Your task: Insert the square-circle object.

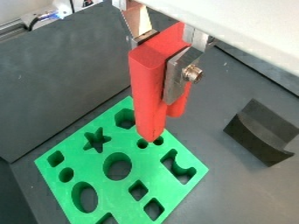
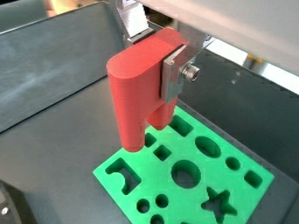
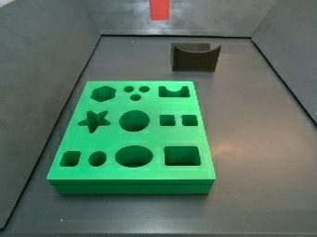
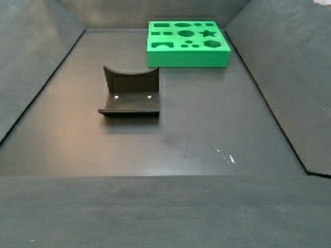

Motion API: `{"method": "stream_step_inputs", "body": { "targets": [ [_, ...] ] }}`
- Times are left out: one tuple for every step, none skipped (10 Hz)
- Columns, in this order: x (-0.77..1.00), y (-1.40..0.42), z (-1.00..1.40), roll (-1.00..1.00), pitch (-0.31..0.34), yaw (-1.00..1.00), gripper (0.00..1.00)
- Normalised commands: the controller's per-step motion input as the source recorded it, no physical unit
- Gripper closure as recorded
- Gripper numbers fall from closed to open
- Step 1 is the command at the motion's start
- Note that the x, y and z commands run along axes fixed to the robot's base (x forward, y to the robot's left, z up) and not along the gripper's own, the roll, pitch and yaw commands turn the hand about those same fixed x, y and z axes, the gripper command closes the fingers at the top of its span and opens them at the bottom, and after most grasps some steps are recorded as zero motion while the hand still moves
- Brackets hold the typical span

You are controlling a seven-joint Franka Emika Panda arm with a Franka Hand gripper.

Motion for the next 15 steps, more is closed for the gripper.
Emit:
{"method": "stream_step_inputs", "body": {
  "targets": [
    [-0.11,-0.23,-0.67,0.0,-0.044,-0.83,1.0],
    [-0.19,-0.43,-0.82,0.0,-0.107,-0.66,1.0],
    [-0.15,-0.91,-0.81,0.08,-0.077,-0.41,1.0],
    [-0.14,-1.0,-0.84,0.1,-0.036,-0.31,1.0],
    [-0.13,-1.0,-0.82,0.09,0.0,-0.29,1.0],
    [-0.15,-0.95,-0.7,0.11,0.0,-0.32,1.0],
    [-0.14,-0.87,-0.61,0.13,0.0,-0.36,1.0],
    [-0.11,-0.66,-0.44,0.15,0.061,-0.53,1.0],
    [-0.13,-0.48,-0.29,0.19,0.121,-0.67,1.0],
    [-0.15,-0.46,-0.24,0.21,0.14,-0.66,1.0],
    [-0.19,-0.48,-0.22,0.22,0.137,-0.61,1.0],
    [-0.2,-0.45,-0.23,0.23,0.091,-0.58,1.0],
    [-0.28,-0.35,-0.26,0.27,0.0,-0.52,1.0],
    [-0.43,-0.23,-0.27,0.3,-0.066,-0.39,1.0],
    [-0.46,-0.16,-0.28,0.23,-0.077,-0.41,1.0]
  ]
}}
